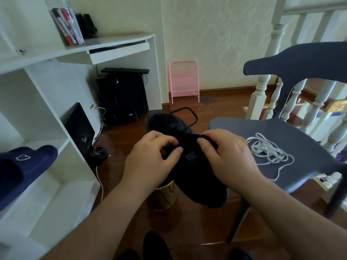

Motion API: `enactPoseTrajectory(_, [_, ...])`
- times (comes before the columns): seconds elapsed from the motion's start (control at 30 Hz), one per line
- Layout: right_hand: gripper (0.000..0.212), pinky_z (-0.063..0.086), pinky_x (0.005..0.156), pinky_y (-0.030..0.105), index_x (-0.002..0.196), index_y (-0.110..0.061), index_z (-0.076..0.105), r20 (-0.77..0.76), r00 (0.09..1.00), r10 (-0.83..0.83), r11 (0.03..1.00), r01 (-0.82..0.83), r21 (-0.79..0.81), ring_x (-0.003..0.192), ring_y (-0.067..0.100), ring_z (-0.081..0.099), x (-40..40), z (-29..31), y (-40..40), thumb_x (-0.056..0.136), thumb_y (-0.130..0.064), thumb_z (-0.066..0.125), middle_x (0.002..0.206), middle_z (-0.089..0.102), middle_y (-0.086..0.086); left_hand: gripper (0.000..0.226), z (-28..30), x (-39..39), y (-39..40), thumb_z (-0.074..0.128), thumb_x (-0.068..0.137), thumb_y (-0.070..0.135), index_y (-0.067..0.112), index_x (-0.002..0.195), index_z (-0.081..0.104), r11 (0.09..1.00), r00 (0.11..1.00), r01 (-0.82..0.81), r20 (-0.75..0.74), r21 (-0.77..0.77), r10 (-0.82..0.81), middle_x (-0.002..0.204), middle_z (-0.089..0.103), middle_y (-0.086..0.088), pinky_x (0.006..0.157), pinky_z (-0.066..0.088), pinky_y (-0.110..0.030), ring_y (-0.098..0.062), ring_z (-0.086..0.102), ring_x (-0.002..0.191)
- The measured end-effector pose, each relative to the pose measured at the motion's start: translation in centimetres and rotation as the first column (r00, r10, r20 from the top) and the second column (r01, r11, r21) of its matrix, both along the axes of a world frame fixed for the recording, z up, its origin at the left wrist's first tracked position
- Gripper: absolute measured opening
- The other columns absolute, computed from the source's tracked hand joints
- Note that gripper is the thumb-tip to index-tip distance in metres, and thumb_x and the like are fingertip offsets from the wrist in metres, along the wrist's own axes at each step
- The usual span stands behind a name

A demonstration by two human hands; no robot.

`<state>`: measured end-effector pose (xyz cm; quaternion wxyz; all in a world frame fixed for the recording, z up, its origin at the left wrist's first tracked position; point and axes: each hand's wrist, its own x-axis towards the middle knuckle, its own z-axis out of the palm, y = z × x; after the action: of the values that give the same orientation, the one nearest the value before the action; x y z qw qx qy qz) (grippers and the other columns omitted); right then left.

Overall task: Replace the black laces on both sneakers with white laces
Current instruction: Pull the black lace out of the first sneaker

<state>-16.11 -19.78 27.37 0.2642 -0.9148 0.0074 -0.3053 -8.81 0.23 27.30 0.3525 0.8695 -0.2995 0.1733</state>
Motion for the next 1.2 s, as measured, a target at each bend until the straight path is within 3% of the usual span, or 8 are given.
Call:
enactPoseTrajectory(0.17, [0.010,0.047,0.068,0.018,0.101,-0.029,0.071,-0.046,0.998,-0.033,0.992,0.038,0.120,0.080,0.002,0.062,0.0,0.3,0.2,0.100,-0.037,0.065,0.084,0.069,-0.017,0.012,0.1,-0.3,-0.5,0.055,0.106,0.034,0.035,0.099,0.065,0.995,0.999,-0.010,0.039,0.095,0.007,0.103,0.054,0.020,0.073,0.041,-0.013,0.000,0.053,0.094])
enactPoseTrajectory(0.27, [0.012,0.042,0.063,0.011,0.094,-0.029,0.064,-0.123,0.991,-0.046,0.973,0.073,0.219,0.082,-0.006,0.059,0.2,0.4,-0.1,0.099,-0.040,0.065,0.083,0.066,-0.018,0.027,0.6,-0.6,-0.9,0.046,0.106,0.018,0.023,0.083,0.059,0.922,0.819,0.028,-0.520,-0.386,-0.242,0.093,0.056,0.007,0.081,0.044,-0.027,-0.013,0.056,0.091])
enactPoseTrajectory(0.37, [0.016,0.041,0.070,0.024,0.090,-0.029,0.059,-0.157,0.986,-0.061,0.955,0.104,0.277,0.090,0.001,0.055,0.4,0.3,-0.6,0.100,-0.041,0.064,0.098,0.058,-0.016,0.028,1.8,-1.1,-0.9,0.050,0.090,0.023,0.020,0.063,0.043,0.547,0.497,-0.069,-0.505,-0.834,-0.706,0.080,0.028,-0.005,0.070,0.049,-0.029,-0.015,0.048,0.069])
enactPoseTrajectory(0.47, [0.018,0.038,0.077,0.028,0.088,-0.030,0.055,-0.118,0.989,-0.083,0.973,0.106,0.204,0.095,0.003,0.048,0.5,0.1,-0.7,0.099,-0.041,0.064,0.104,0.046,-0.014,0.050,1.7,-0.8,-0.6,0.046,0.104,0.034,0.016,0.058,0.049,0.675,0.551,-0.049,-0.583,-0.737,-0.597,0.066,0.042,0.000,0.066,0.049,-0.025,-0.012,0.054,0.060])
enactPoseTrajectory(0.67, [0.016,0.035,0.067,0.012,0.091,-0.028,0.055,-0.046,0.996,-0.078,0.996,0.080,0.031,0.080,0.004,0.047,0.6,0.0,0.1,0.100,-0.039,0.063,0.087,0.054,-0.016,0.039,0.2,-0.3,-0.5,0.045,0.097,0.071,0.038,0.083,0.059,0.961,0.986,0.035,-0.168,0.275,0.012,0.072,0.058,0.014,0.086,0.045,-0.042,-0.008,0.056,0.083])
enactPoseTrajectory(0.83, [0.014,0.036,0.066,0.010,0.093,-0.025,0.060,-0.065,0.994,-0.086,0.992,0.091,0.085,0.079,0.004,0.052,0.4,0.2,-0.3,0.101,-0.036,0.063,0.085,0.058,-0.015,0.021,0.0,-0.1,-0.6,0.053,0.108,0.040,0.035,0.095,0.068,0.993,0.963,0.113,-0.242,-0.034,-0.118,0.080,0.067,0.016,0.082,0.052,-0.038,-0.009,0.064,0.088])
enactPoseTrajectory(1.0, [0.013,0.040,0.066,0.027,0.090,-0.030,0.063,-0.117,0.986,-0.120,0.904,0.157,0.397,0.084,0.006,0.060,0.9,0.7,-2.4,0.100,-0.038,0.065,0.083,0.064,-0.013,0.033,2.1,0.7,1.0,0.050,0.093,0.026,0.020,0.060,0.054,0.312,0.410,-0.208,-0.372,-0.927,-0.833,0.068,0.052,0.000,0.081,0.041,-0.037,-0.019,0.056,0.077])
enactPoseTrajectory(1.2, [0.008,0.039,0.063,0.004,0.091,-0.031,0.066,-0.060,0.995,-0.084,0.963,0.096,0.251,0.087,-0.012,0.057,0.0,1.0,-0.8,0.097,-0.036,0.069,0.078,0.063,-0.020,0.050,1.0,0.5,0.7,0.043,0.100,0.058,0.020,0.083,0.072,0.914,0.796,0.038,-0.541,-0.403,-0.271,0.065,0.064,-0.006,0.074,0.049,-0.046,-0.021,0.061,0.065])
